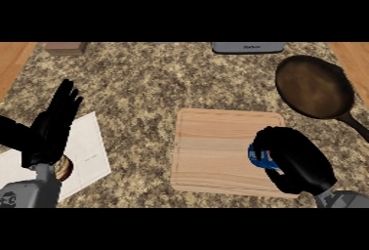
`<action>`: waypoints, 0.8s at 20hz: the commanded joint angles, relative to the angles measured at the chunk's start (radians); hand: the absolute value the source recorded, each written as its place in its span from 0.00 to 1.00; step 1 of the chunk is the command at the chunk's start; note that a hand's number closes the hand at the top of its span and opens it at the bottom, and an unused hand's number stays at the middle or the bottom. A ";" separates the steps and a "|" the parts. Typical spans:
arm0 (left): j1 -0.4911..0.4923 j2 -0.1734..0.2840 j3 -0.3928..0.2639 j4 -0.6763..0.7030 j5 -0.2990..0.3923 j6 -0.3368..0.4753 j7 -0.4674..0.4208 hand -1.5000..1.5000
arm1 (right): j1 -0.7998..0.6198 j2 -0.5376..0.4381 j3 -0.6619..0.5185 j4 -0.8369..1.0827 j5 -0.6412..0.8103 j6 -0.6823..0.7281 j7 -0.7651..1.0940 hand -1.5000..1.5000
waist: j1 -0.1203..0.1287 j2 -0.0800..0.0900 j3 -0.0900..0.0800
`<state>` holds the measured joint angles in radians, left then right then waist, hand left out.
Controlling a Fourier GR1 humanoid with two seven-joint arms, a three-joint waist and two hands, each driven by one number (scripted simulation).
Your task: Pick the can from the cutting board and place it in the pan
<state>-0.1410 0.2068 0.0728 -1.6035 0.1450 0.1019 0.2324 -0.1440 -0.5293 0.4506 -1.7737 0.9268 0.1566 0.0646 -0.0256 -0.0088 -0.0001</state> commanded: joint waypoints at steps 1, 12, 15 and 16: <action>0.035 0.006 0.005 -0.029 0.020 -0.027 -0.005 0.50 | 0.010 -0.091 -0.131 -0.142 -0.007 -0.095 -0.062 1.00 | 0.006 0.001 0.000; 0.041 -0.057 -0.060 -0.027 -0.057 0.004 -0.024 0.50 | -0.019 -0.105 -0.474 -0.327 -0.267 0.134 0.024 1.00 | 0.025 0.008 0.000; -0.028 -0.026 -0.016 -0.027 -0.032 0.007 0.052 0.50 | -0.089 -0.086 -0.534 -0.183 -0.281 0.114 -0.021 1.00 | 0.029 0.009 0.000; -0.019 0.024 0.019 -0.062 0.024 -0.053 0.075 0.50 | -0.102 -0.090 -0.571 -0.076 -0.284 0.056 -0.077 1.00 | 0.037 0.010 0.001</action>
<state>-0.1511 0.1944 0.0683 -1.6238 0.1314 0.0880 0.2555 -0.1775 -0.6192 -0.0168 -1.9997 0.6900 0.2344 0.0401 0.0001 -0.0007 -0.0003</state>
